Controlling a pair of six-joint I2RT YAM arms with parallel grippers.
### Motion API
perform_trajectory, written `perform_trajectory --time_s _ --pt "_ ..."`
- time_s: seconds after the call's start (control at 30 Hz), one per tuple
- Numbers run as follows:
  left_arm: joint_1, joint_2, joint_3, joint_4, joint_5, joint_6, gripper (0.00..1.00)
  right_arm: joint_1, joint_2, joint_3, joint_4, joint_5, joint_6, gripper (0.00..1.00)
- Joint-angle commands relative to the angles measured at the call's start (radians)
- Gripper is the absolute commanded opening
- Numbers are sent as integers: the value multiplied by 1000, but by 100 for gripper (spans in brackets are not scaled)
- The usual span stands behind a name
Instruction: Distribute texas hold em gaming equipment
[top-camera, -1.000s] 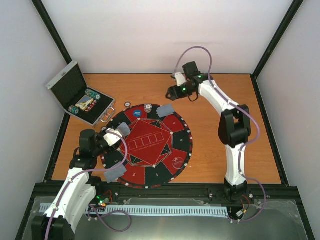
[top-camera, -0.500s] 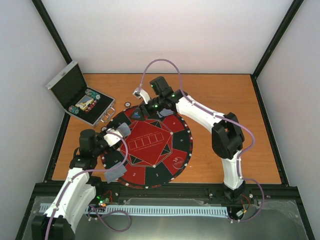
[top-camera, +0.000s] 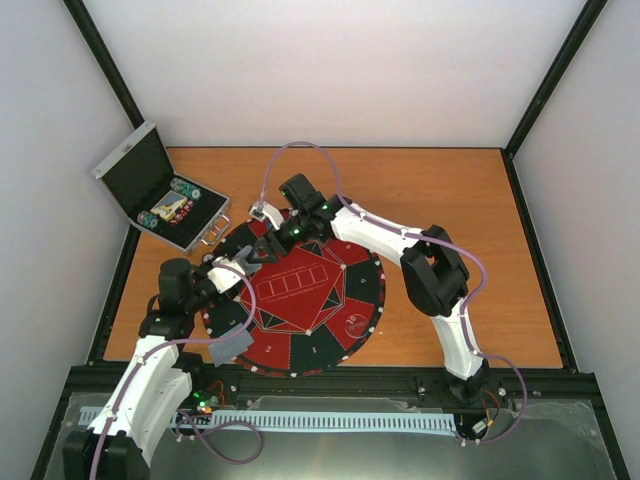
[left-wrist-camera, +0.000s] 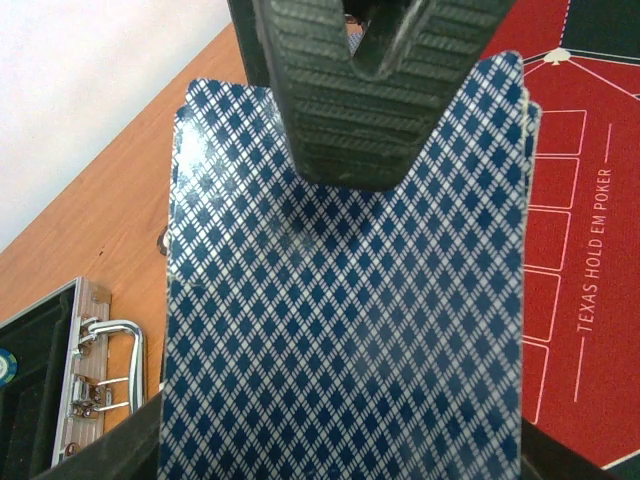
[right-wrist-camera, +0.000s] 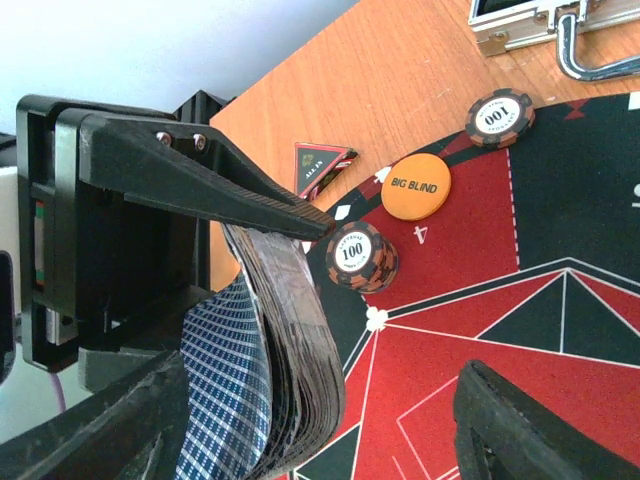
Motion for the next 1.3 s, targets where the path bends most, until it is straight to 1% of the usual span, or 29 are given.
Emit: perform_trajectory --time_s 0.0,0.07,0.33,0.43,0.63,0.83,0.9,1.03,1.27 --pt "-6 -8 38 31 25 11 54 6 19 34 -23 26 -12 68" --pt "-6 -6 37 33 23 11 54 6 19 47 -56 52 -34 62" --pt "-6 -9 30 34 20 11 54 6 -6 63 -113 116 -73 30" --pt "-6 -9 30 35 18 13 54 6 -11 75 -127 111 -75 23" --pt "-6 -12 21 36 18 13 54 6 -20 89 -154 123 -84 16" --pt "-6 -17 15 39 20 9 54 6 -27 110 -187 133 -95 5" --pt "-6 -17 16 36 19 9 54 6 -31 116 -194 140 -99 4" --pt "-5 -16 11 36 18 9 54 6 -41 120 -206 158 -105 3" --pt "-6 -18 8 33 14 7 54 1 -48 127 -215 131 -103 3"
